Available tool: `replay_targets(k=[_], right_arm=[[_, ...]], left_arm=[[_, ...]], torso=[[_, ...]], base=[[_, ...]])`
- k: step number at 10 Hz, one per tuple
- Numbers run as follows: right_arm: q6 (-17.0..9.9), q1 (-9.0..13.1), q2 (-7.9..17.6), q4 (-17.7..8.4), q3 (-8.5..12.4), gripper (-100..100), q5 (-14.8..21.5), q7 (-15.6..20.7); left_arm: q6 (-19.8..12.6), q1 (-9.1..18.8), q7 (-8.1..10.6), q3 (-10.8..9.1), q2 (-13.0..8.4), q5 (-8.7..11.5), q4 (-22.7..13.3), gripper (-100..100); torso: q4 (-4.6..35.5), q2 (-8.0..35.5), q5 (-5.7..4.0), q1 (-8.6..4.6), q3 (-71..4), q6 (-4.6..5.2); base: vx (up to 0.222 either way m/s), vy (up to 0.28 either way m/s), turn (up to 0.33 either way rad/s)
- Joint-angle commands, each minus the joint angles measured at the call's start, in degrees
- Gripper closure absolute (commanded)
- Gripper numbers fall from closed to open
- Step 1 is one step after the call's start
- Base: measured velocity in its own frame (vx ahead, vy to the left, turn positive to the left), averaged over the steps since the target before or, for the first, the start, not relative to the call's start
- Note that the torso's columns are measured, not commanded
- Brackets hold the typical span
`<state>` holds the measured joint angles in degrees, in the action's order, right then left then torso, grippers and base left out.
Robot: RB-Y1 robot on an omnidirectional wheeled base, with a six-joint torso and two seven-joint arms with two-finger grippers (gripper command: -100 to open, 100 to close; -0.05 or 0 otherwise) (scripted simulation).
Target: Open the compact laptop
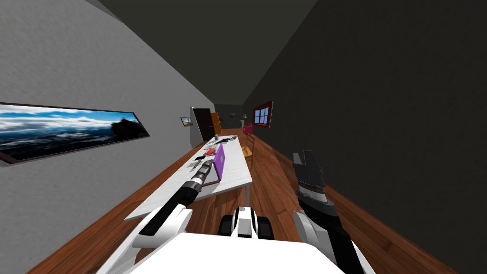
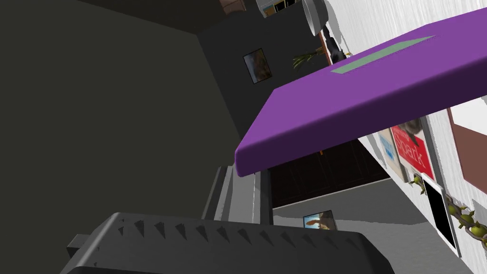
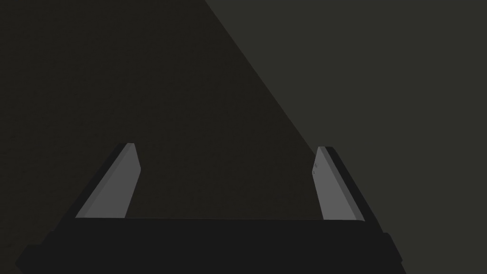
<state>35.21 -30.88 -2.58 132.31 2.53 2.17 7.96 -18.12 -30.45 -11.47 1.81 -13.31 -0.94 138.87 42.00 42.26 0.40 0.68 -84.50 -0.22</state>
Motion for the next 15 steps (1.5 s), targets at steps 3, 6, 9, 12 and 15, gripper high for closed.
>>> replay_targets(k=[3,6,9,12,15], right_arm=[[0.0,0.0,0.0,0.0,0.0,0,0.0,0.0],[0.0,0.0,0.0,0.0,0.0,0,0.0,0.0],[0.0,0.0,0.0,0.0,0.0,0,0.0,0.0],[0.0,0.0,0.0,0.0,0.0,0,0.0,0.0],[0.0,0.0,0.0,0.0,0.0,0,0.0,0.0]], left_arm=[[4.1,1.8,3.38,0.77,3.1,2.8,-5.2,100],[7.4,3.4,5.74,1.33,5.3,4.8,-8.6,100],[9.7,4.8,7.13,1.16,6.1,5.9,-11.5,100],[13.4,7.5,9.02,1.09,7.5,7.3,-16.5,100],[15.3,8.8,9.97,1.05,8.1,8.0,-19.9,100]], torso=[[0.0,-0.2,-0.05,-0.02,-0.1,-0.01],[0.0,-0.3,-0.20,-0.42,-0.2,0.20],[0.2,-0.1,-0.47,-0.99,-0.2,0.30],[0.3,0.1,-0.44,-0.82,-0.1,0.24],[0.3,0.0,-0.39,-0.66,-0.1,0.22]], base=[[-0.049,0.100,0.040],[-0.057,0.110,0.044],[-0.036,0.068,0.018],[-0.020,0.037,0.052],[-0.006,0.016,0.035]])
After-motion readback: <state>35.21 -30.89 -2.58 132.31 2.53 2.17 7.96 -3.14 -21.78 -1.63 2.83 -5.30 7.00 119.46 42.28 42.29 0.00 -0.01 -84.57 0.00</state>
